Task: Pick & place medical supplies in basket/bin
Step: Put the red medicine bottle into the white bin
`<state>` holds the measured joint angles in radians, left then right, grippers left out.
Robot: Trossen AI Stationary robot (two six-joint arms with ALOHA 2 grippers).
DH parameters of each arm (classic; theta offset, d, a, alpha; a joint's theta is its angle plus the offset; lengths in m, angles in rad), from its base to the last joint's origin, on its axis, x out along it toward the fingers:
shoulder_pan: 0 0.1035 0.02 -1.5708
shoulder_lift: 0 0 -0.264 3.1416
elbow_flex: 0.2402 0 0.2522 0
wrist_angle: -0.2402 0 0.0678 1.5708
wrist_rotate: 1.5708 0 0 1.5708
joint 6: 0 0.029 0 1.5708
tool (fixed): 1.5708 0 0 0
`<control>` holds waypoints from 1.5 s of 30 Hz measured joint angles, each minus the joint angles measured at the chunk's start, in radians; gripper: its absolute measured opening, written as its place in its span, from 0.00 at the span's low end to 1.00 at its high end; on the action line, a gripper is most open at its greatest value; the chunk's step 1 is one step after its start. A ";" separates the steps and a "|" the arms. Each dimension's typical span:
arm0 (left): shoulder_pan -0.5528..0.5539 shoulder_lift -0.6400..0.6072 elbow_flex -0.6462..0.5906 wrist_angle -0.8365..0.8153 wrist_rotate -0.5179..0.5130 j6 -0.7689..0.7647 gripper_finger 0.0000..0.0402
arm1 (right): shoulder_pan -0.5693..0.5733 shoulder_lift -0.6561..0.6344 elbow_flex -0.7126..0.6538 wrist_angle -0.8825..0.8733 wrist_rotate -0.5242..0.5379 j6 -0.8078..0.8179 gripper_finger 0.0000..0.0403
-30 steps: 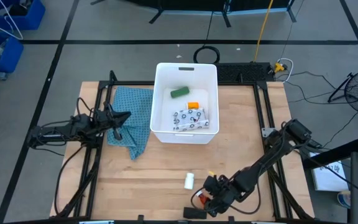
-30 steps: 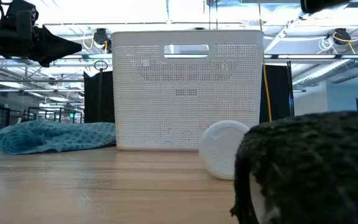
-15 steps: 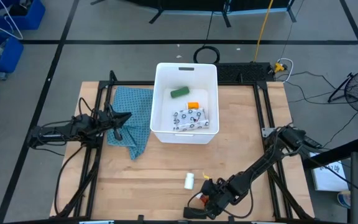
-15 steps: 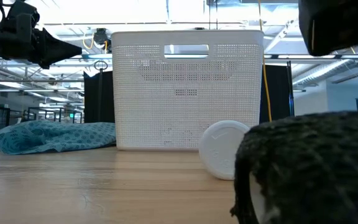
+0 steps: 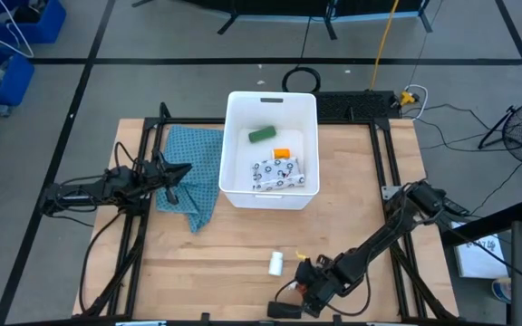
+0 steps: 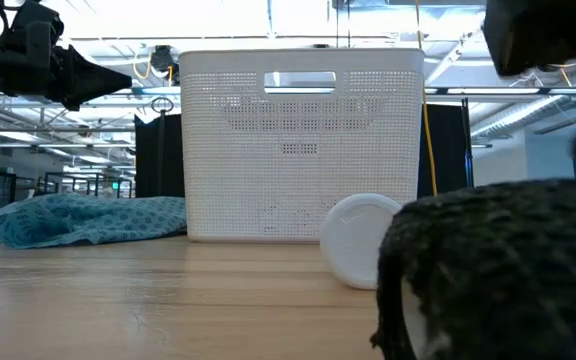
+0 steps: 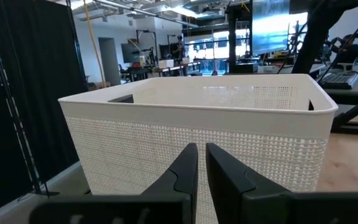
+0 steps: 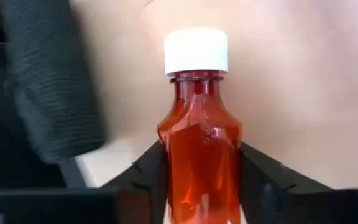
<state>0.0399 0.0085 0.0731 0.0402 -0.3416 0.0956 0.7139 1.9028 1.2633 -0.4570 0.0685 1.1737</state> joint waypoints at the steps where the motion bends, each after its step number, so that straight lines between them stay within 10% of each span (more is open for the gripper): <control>1: 0.000 0.000 0.000 -0.001 0.000 0.000 0.09 | -0.001 -0.020 -0.001 -0.020 0.026 -0.013 0.31; 10: 0.000 0.000 0.000 -0.007 0.000 0.000 0.09 | 0.000 -0.233 0.000 -0.054 0.216 -0.181 0.31; 18: 0.000 0.000 0.000 -0.006 -0.001 0.006 0.09 | 0.065 -0.490 -0.052 0.125 0.459 -0.800 0.32; 24: 0.000 0.000 0.000 -0.006 -0.001 0.011 0.09 | 0.047 -0.723 -0.308 0.421 0.447 -1.181 0.32; 32: 0.000 0.000 0.000 -0.006 -0.001 0.006 0.09 | -0.205 -0.992 -0.720 0.887 0.095 -1.270 0.32; 45: 0.000 0.000 0.000 -0.013 -0.001 -0.003 0.09 | -0.224 -1.465 -0.997 0.859 0.225 -1.382 0.32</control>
<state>0.0399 0.0082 0.0731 0.0269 -0.3427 0.0921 0.4897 0.4375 0.2664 0.4021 0.2933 -0.2079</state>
